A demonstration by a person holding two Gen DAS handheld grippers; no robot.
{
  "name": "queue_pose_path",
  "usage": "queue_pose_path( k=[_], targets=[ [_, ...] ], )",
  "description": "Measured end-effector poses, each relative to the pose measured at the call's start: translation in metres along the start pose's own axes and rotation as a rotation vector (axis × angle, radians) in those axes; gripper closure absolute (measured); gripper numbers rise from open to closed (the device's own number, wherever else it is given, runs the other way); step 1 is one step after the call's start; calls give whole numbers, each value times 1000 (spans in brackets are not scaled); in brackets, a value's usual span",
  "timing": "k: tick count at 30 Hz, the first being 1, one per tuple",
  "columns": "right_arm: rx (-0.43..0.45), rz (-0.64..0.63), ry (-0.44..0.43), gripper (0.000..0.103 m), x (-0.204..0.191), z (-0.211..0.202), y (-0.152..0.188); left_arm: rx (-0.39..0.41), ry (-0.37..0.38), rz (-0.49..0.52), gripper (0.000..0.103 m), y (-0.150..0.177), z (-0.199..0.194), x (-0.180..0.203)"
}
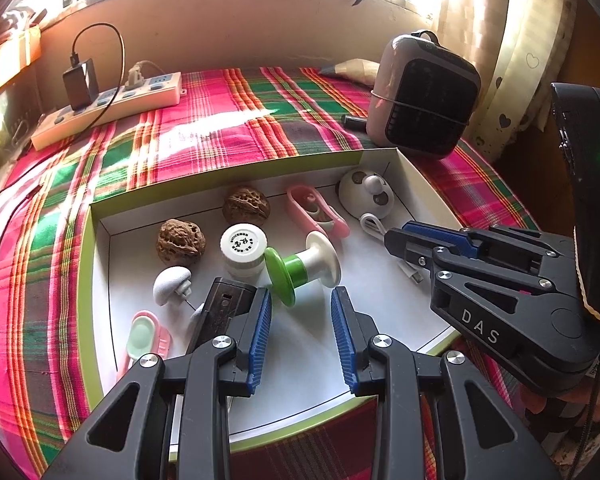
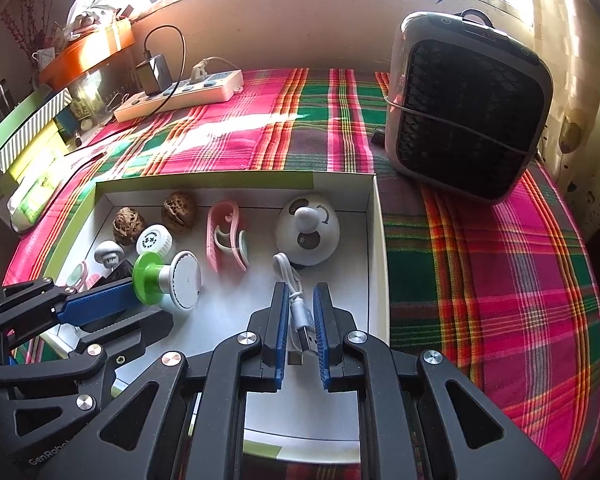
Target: Organize objects
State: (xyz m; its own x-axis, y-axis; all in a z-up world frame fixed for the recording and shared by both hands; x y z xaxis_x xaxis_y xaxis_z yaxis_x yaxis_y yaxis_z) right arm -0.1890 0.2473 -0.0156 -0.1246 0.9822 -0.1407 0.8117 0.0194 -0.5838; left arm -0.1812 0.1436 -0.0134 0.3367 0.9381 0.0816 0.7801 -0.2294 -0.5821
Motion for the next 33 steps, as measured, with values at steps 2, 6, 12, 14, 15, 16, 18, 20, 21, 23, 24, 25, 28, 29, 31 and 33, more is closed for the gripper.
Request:
queue_pose_path(
  k=[2, 6, 12, 14, 15, 16, 18, 20, 21, 23, 24, 25, 28, 29, 31, 33],
  targets=[
    [1, -4, 1, 89, -1, -1, 0, 0, -3, 0, 74, 0, 0, 0],
    [9, -13, 9, 77, -3, -4, 1, 4, -9, -10, 73, 1, -3, -1],
    [33, -10, 0, 60, -6, -15, 4, 17, -27, -21, 71, 5, -13, -2],
    [44, -10, 8, 60, -6, -20, 6, 28, -42, -14, 70, 7, -18, -1],
    [49, -16, 4, 60, -7, -22, 7, 29, -45, -16, 70, 8, -20, -1],
    [54, -16, 2, 60, -8, -25, 8, 30, -45, -19, 70, 10, -22, -2],
    [62, -14, 1, 60, -9, -30, 11, 35, -51, -25, 69, 12, -26, -2],
    [69, -11, 2, 60, -11, -35, 14, 52, -94, -17, 69, 15, -32, -2],
    [74, -11, 2, 60, -12, -37, 15, 61, -108, -12, 69, 16, -35, -2],
    [82, -9, 5, 60, -13, -43, 18, 63, -103, -19, 69, 20, -40, -2],
    [87, -9, 3, 60, -14, -46, 19, 67, -100, -23, 69, 21, -43, -3],
    [94, -8, 0, 60, -15, -49, 21, 71, -109, -29, 69, 23, -45, -4],
    [108, -6, -2, 60, -18, -57, 25, 89, -140, -31, 69, 29, -54, -4],
    [111, -5, -3, 60, -20, -59, 27, 92, -144, -36, 68, 31, -56, -4],
    [115, -7, -2, 60, -23, -62, 31, 110, -159, -34, 68, 34, -63, -4],
    [120, -7, 4, 59, -25, -66, 36, 124, -178, -38, 68, 37, -68, -4]
  ],
)
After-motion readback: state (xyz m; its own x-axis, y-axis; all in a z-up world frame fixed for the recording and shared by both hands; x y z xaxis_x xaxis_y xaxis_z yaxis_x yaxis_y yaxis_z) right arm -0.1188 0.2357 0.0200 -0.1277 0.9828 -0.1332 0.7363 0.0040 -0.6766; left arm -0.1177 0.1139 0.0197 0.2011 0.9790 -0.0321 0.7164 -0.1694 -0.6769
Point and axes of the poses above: each gripper's, at about its wrist camera, not at the fingertips, and z roughly the way its jaws point, x to its right, y to its underside, the point moved 5 cm from there along z, roughly the way its jaws point, and after that the axes turned 5 degrees about -y, right-handed, at the moved point
